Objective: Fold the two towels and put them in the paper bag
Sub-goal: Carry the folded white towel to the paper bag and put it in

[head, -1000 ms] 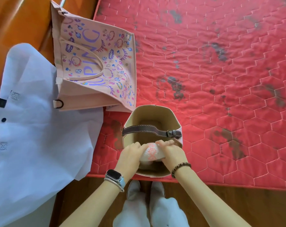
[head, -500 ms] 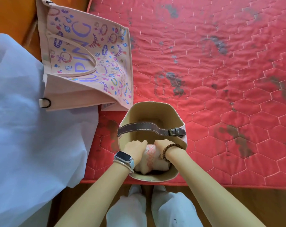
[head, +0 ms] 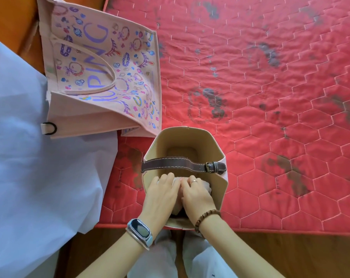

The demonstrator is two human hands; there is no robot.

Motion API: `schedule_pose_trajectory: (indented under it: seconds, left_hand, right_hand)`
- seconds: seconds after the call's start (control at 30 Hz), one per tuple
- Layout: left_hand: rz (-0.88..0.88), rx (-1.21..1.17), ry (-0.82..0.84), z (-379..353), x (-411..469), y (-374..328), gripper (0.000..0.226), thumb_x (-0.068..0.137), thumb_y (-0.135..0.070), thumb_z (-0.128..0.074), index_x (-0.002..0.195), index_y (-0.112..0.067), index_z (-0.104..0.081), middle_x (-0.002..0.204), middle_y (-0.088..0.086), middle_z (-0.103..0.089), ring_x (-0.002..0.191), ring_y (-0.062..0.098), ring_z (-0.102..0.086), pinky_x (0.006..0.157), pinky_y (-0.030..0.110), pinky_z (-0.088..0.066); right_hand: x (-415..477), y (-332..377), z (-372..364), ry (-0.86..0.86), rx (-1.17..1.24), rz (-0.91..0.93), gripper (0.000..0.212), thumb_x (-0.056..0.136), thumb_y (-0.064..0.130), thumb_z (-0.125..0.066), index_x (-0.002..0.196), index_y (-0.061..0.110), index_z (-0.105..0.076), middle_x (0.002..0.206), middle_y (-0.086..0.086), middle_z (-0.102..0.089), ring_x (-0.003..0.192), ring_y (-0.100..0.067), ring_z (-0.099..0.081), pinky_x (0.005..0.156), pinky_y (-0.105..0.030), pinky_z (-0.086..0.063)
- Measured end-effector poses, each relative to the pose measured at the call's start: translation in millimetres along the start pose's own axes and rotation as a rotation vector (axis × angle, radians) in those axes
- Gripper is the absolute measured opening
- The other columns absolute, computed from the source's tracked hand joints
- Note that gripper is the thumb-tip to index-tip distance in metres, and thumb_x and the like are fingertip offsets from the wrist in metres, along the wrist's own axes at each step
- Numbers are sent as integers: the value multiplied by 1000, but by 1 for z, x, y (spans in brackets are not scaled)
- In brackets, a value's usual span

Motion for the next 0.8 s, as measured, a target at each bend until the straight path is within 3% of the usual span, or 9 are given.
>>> schedule_pose_trajectory:
  seconds: [0.07,0.13,0.23,0.33,0.43,0.53,0.67,0.73,0.8]
  left_hand:
    - [-6,13,6,-4,3,-2,39,79,-18,-34,91,-14,-71,74,2,-58,65,22,-58,62,34,-47]
    - [-14,41,57,-10,4,-2,37,82,-18,-34,96,-13,-69,79,4,-61,75,26,-62,80,40,-47]
    - [12,75,282,-37,3,5,46,100,-28,-41,139,-7,-45,132,21,-52,130,38,-44,117,56,-18]
    - [1,238,404,-49,3,7,77,101,-51,-41,158,-9,-10,162,23,-18,151,36,-9,120,58,0]
    - [-25,288,425,-59,6,4,79,102,-55,-35,159,-10,-2,166,19,-3,154,34,4,120,61,9]
    - [-108,292,418,-57,5,-4,71,105,-47,-33,158,-8,-7,167,16,-4,154,31,4,118,62,12]
    - [-97,272,465,-60,-2,0,66,104,-45,-37,155,-5,-24,160,16,-27,150,33,-16,118,63,12]
    - [-112,314,529,-67,-2,1,65,104,-50,-33,157,-11,-25,164,16,-21,152,34,-13,118,63,10]
    - [-132,337,582,-73,-2,1,64,104,-52,-29,158,-17,-23,166,15,-13,153,34,-7,118,62,11]
  right_hand:
    - [3,-4,-1,7,16,-41,47,50,14,-87,93,11,-69,81,-3,-60,70,-21,-60,58,-26,-49]
    - [8,-6,-4,35,75,-44,39,82,14,-67,120,12,-56,110,-7,-55,100,-26,-57,81,-32,-49]
    - [7,-10,-19,149,161,-94,42,94,14,-47,136,12,-42,134,-15,-41,129,-33,-38,102,-39,-41]
    - [5,0,-27,283,-14,-9,56,96,20,-48,146,1,-32,148,-26,-31,145,-41,-15,122,-45,-11]
    - [3,4,-23,311,-177,45,64,101,27,-42,152,-1,-15,156,-25,-23,148,-41,0,119,-45,10]
    - [-1,1,-30,329,-171,24,62,101,27,-43,151,-2,-18,156,-27,-19,148,-38,-2,120,-41,6]
    - [-2,-13,-48,413,-148,-62,51,101,21,-40,145,-4,-32,154,-35,-15,148,-42,5,120,-41,7]
    - [2,-16,-57,477,-125,-81,49,102,20,-40,145,-3,-34,155,-35,-16,148,-42,9,120,-41,6]
    - [9,-24,-63,473,-54,-127,53,100,24,-47,144,-1,-35,157,-35,-1,149,-38,14,122,-38,1]
Point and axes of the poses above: each hand's wrist, its own x-axis towards the middle knuckle, its own z-axis out of the back of the hand, y = z × x, the point moved 9 cm from there along x, towards the middle knuckle
